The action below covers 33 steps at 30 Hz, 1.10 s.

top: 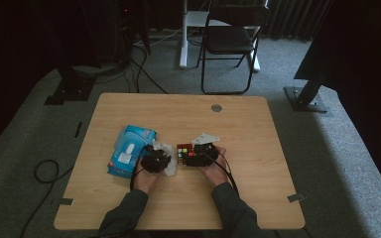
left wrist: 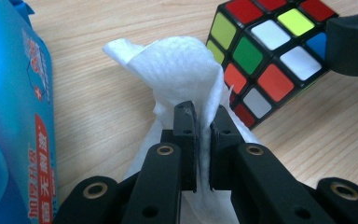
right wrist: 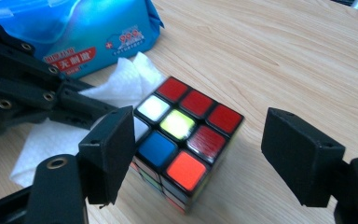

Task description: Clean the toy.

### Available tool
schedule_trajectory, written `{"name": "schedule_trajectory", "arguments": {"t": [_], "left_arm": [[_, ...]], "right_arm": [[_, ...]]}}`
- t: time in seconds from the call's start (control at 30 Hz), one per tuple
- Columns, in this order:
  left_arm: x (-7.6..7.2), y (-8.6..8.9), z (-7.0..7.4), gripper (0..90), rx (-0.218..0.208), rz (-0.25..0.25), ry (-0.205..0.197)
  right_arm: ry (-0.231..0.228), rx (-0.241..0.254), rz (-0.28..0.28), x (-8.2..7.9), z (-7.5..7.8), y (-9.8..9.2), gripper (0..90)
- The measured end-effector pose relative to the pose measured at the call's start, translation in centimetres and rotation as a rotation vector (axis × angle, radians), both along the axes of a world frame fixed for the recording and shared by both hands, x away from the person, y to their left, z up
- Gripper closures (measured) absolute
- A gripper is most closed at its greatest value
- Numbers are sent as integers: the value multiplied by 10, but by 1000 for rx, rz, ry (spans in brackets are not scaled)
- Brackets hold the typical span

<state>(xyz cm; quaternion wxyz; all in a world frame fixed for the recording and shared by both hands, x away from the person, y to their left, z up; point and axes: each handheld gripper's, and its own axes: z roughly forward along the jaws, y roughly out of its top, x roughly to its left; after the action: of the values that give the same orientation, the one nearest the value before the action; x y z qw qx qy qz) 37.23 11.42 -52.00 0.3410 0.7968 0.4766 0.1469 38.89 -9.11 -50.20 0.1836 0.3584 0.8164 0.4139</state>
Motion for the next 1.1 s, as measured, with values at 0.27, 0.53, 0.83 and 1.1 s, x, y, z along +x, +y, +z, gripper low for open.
{"name": "schedule_trajectory", "arguments": {"t": [0.27,0.53,0.83,1.1], "left_arm": [[4,-3,4,844,-4,0,-12],[4,-3,3,844,-7,8,-13],[4,-3,4,844,-9,8,-14],[5,-4,2,844,-16,16,-13]], "right_arm": [[4,15,-20,-1,-1,-14,273],[1,33,-3,-1,1,3,228],[12,8,-4,1,-1,14,206],[22,28,0,0,0,7,223]]}}
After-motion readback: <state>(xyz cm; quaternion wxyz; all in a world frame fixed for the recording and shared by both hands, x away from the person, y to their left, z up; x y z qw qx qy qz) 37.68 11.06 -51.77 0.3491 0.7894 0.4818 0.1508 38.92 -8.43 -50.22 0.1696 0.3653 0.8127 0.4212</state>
